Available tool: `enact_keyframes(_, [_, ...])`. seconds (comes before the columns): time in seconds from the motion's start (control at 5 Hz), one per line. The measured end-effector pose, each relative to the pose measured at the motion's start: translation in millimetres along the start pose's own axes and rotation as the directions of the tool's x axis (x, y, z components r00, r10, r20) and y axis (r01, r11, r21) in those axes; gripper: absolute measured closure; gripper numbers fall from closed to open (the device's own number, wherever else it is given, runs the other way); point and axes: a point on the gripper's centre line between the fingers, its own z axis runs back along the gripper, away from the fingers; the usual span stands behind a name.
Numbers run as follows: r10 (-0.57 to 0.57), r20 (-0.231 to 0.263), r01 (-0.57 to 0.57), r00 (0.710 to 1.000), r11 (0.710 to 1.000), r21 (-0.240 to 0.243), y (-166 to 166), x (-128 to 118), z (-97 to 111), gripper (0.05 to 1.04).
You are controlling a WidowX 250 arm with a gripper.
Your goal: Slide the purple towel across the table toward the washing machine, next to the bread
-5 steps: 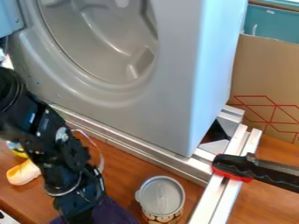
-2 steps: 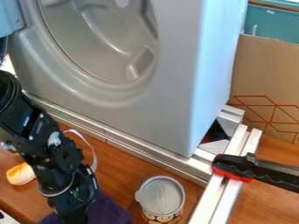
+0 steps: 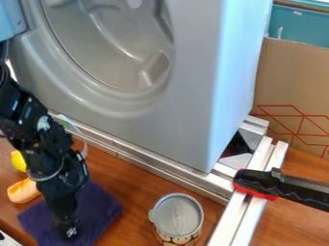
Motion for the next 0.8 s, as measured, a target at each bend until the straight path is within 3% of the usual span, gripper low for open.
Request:
enact_keyframes(0.2, [0.003, 0.018, -0.003, 1.000, 1.000, -0.020, 0.3, -1.0, 4.5, 0.085])
enact_keyframes(0.4, [0.000, 0.075, 0.002, 0.997, 1.000, -0.030, -5.5, 3.8, 19.2, 0.085])
enact_keyframes(0.6, [-0.008, 0.149, 0.017, 0.989, 0.998, -0.060, -9.8, 8.1, 43.5, 0.085])
enact_keyframes(0.8, [0.000, 0.201, 0.011, 0.980, 0.998, -0.058, -4.2, 14.9, 74.1, 0.085])
